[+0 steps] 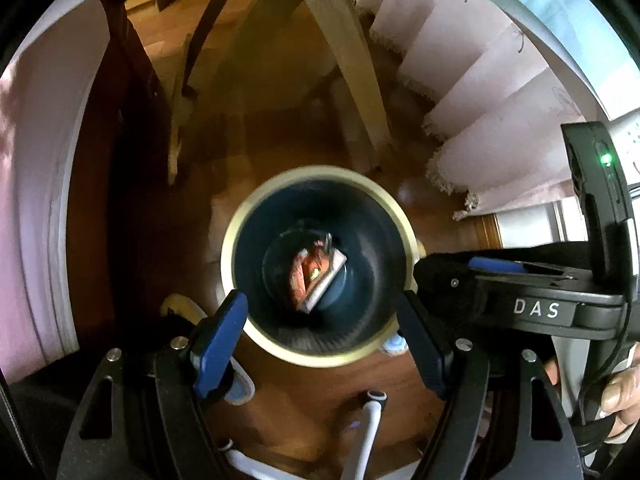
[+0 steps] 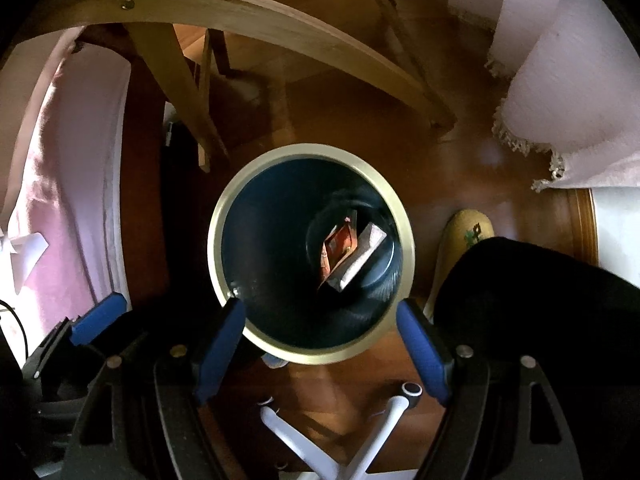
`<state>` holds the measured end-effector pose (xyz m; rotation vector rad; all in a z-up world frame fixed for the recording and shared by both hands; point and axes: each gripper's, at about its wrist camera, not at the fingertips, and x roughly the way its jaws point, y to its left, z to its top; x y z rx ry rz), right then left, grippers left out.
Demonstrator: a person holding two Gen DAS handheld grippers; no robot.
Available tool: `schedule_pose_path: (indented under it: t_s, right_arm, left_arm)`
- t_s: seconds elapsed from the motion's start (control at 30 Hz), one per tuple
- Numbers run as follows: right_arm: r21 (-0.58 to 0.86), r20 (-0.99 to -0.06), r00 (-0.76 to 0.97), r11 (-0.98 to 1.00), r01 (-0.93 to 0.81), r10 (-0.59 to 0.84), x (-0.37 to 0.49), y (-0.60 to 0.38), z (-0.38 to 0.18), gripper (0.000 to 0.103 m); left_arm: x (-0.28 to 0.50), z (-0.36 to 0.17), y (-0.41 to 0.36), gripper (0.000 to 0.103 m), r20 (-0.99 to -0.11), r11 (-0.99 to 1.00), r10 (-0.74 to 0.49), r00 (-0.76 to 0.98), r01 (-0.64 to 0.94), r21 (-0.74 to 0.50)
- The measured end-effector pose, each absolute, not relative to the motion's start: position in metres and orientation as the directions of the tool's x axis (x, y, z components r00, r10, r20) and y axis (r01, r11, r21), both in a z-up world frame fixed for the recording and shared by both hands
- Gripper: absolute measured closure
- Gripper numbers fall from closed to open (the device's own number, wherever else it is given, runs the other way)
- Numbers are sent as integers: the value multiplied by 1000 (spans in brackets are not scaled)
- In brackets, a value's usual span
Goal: Collect trash
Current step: 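Raise both tools from the bin back toward the table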
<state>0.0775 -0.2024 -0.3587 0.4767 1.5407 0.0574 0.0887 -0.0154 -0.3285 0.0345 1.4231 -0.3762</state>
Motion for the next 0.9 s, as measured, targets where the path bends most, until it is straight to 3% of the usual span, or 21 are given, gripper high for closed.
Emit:
schedule_pose_path:
  t_s: [0.5, 0.9]
  right_arm:
    - [353, -936, 97, 900, 254, 340, 32, -191, -320, 24]
    - [212, -885, 428, 977, 23, 182, 33, -185, -184, 24]
  left_arm:
    - [48, -280, -13, 28, -952, 931, -253, 173, 311, -191]
    - [50, -157, 6, 28, -872, 928, -295, 392, 334, -164]
